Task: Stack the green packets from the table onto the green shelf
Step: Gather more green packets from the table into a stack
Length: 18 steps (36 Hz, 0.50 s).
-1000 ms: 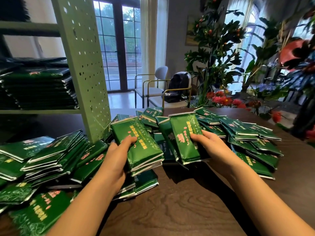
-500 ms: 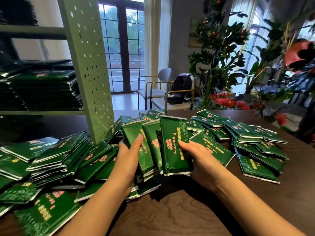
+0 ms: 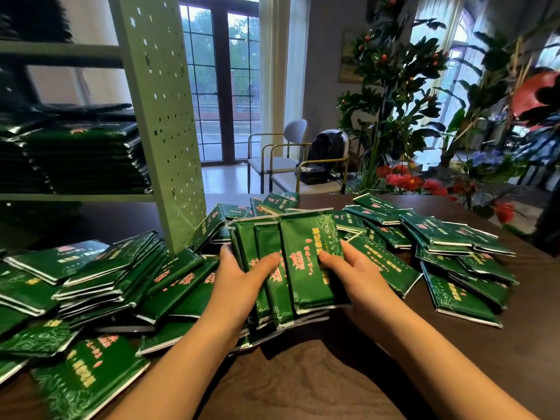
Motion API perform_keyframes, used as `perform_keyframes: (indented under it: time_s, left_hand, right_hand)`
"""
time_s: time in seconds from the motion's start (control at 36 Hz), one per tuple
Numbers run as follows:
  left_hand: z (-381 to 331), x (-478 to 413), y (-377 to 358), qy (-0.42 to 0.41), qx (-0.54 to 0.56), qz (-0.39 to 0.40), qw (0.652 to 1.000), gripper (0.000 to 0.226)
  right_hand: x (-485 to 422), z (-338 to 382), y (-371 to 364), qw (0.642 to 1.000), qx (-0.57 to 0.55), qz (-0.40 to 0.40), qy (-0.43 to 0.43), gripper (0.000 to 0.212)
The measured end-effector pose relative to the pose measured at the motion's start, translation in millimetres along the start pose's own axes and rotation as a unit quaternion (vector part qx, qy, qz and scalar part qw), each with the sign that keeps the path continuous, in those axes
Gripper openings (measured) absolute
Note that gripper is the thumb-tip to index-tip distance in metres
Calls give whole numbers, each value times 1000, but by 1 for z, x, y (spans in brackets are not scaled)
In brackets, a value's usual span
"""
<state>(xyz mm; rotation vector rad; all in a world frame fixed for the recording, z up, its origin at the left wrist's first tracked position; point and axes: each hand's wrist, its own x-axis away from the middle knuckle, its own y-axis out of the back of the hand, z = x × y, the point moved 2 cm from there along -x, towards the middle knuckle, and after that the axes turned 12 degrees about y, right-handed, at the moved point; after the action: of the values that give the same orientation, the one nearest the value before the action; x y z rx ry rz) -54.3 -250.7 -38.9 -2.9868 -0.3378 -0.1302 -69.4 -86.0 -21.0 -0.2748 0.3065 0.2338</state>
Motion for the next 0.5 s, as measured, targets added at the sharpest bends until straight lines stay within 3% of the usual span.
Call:
perform_keyframes:
  time_s: [0.08, 0.22, 0.39, 0.5]
  left_hand:
    - [-2, 2, -2, -11, 1, 1, 1000, 135]
    - [-10, 8, -5, -23, 25, -9, 999, 127]
    - [-12, 13, -9, -34, -14, -20, 999, 113]
    - [-8, 9, -8, -9, -25, -22, 999, 82]
  right_hand:
    - [3, -4, -4, 999, 6, 34, -3, 22]
    - [7, -8, -10, 995, 66, 74, 23, 33]
    - [8, 2, -9, 987, 139, 19, 74, 63]
    - [8, 4, -2, 984, 164, -9, 75, 72]
